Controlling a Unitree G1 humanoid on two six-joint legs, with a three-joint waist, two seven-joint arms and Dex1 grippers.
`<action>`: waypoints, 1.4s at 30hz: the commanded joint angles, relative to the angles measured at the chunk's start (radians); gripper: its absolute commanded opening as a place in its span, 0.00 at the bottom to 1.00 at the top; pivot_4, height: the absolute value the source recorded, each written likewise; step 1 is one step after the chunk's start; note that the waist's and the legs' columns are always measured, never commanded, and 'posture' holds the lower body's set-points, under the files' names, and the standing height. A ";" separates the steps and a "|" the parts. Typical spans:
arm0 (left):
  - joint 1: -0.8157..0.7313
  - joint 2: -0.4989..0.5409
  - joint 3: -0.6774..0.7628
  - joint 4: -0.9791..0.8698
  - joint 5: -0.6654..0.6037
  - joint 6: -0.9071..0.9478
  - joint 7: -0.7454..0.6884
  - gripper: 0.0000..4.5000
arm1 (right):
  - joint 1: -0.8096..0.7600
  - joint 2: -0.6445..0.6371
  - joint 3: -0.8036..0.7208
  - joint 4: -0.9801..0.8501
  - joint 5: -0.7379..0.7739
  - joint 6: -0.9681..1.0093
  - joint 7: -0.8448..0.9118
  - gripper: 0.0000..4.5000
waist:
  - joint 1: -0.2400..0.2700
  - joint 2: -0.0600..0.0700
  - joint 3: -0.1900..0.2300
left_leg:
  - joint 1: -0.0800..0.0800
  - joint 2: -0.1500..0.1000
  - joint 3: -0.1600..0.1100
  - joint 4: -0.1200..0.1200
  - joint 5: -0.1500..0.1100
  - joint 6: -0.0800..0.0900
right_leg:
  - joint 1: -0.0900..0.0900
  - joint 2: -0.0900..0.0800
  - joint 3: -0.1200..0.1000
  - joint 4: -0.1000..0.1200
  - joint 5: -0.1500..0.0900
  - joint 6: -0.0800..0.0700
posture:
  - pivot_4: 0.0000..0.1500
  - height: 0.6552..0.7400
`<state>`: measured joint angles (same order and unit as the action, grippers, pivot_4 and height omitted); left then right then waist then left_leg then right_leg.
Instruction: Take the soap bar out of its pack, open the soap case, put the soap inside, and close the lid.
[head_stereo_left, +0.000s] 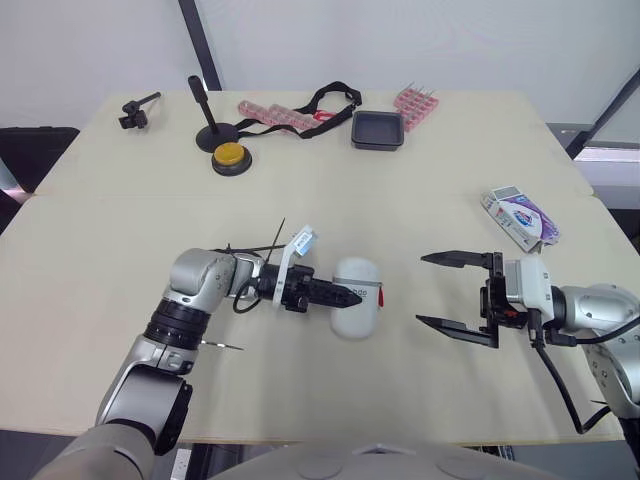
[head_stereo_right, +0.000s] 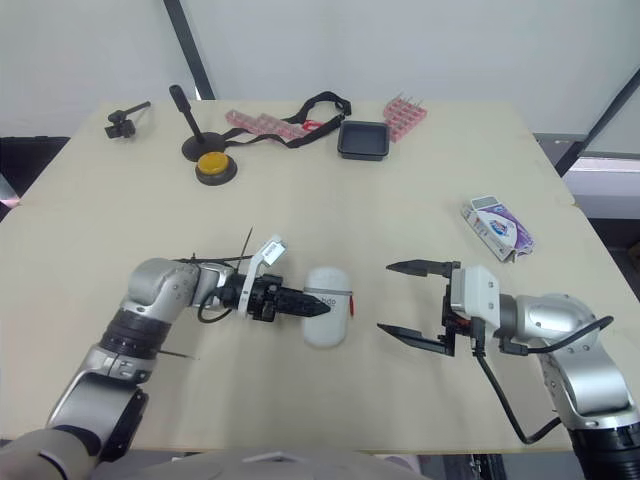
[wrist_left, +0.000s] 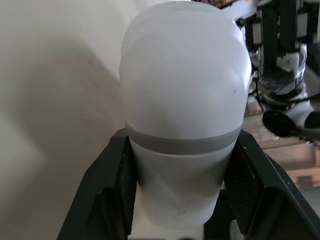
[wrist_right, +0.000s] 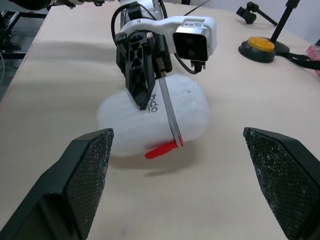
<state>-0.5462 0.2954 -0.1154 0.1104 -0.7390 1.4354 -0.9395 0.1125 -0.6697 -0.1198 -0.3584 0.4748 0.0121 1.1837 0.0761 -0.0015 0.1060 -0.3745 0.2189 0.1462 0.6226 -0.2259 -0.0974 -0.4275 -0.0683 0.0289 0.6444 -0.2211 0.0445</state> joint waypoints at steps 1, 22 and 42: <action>-0.023 -0.039 0.088 0.049 -0.022 0.133 0.085 0.42 | 0.001 -0.007 -0.001 -0.021 0.008 -0.006 -0.010 1.00 | -0.001 0.000 0.000 | 0.000 0.000 0.000 0.000 0.000 0.000 | 0.000 0.000 0.000 -0.001 0.000 0.000 | 1.00 0.87; 0.009 0.069 -0.084 0.007 0.041 -0.048 0.091 0.99 | -0.031 -0.012 0.020 0.019 0.016 0.023 -0.016 1.00 | -0.002 0.001 -0.001 | 0.005 -0.003 -0.002 -0.002 0.002 0.002 | 0.011 -0.006 -0.004 -0.010 0.001 0.000 | 1.00 0.87; 0.221 0.226 0.021 -0.019 0.374 -1.284 -0.070 0.99 | 0.064 0.081 -0.045 0.201 -0.082 -0.112 -0.168 1.00 | -0.021 0.002 0.001 | 0.000 -0.002 -0.003 -0.015 0.001 0.001 | 0.009 -0.002 -0.010 -0.021 0.004 0.006 | 1.00 0.87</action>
<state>-0.3644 0.5183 -0.1376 0.1152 -0.3907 0.2546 -1.0221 0.1710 -0.5935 -0.1303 -0.1572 0.4007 -0.0546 1.0380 0.0554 0.0010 0.1075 -0.3740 0.2172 0.1437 0.6077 -0.2253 -0.0966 -0.4186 -0.0703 0.0194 0.6232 -0.2173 0.0504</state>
